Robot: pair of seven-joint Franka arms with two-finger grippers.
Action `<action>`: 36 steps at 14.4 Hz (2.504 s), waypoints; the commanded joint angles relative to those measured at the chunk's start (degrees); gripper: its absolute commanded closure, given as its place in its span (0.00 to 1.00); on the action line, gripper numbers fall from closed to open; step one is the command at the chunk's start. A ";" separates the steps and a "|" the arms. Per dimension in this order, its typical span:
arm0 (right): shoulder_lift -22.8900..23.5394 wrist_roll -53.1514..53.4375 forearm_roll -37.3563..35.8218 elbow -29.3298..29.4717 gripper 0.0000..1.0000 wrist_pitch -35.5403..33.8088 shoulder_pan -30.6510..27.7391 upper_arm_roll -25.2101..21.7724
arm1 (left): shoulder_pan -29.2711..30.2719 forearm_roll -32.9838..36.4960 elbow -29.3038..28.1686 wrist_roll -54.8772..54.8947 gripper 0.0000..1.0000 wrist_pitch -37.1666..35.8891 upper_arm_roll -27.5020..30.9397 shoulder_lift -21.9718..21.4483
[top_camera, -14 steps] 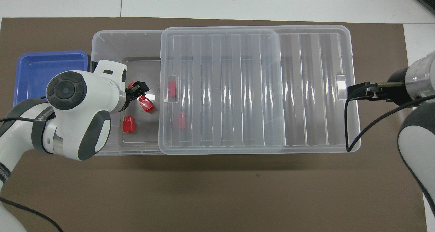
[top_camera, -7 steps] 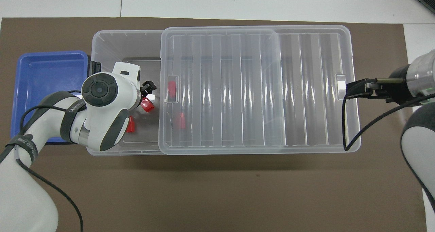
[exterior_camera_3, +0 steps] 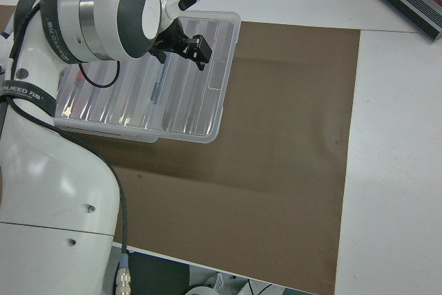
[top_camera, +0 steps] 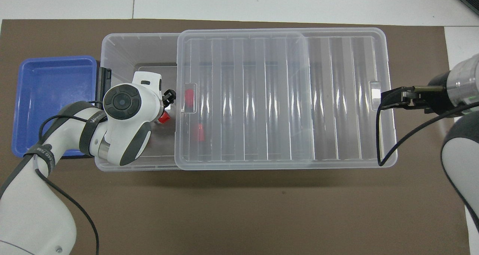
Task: Place red block in blue tray from box
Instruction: 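Grasp a red block with the left gripper and lift it, then carry the red block to the blue tray with the left gripper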
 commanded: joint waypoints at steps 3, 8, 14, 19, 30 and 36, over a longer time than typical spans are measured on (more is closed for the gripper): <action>0.40 0.51 0.02 0.48 0.00 -1.48 1.33 -1.71 | -1.03 4.56 -1.52 -1.71 0.05 1.61 0.67 0.32; 0.22 0.51 0.90 0.39 0.00 -2.35 1.15 -1.71 | -0.94 4.65 -2.05 -1.54 0.45 2.49 0.67 0.24; 0.22 0.77 1.08 0.48 0.00 -1.48 1.76 -1.27 | -0.33 4.65 3.63 3.02 1.00 -9.59 0.49 -1.60; 0.22 0.51 1.16 0.39 0.00 -1.56 1.68 -1.27 | 0.46 -0.61 14.11 12.42 1.00 -32.99 0.40 -8.10; 0.13 -0.02 1.17 -8.56 1.00 13.97 -4.65 -1.62 | 26.29 -5.37 18.00 71.65 1.00 -40.86 1.37 -15.23; 7.86 -10.03 1.17 -8.83 1.00 24.79 -8.60 -1.62 | 29.12 -5.46 9.29 81.78 1.00 -20.84 1.37 -9.10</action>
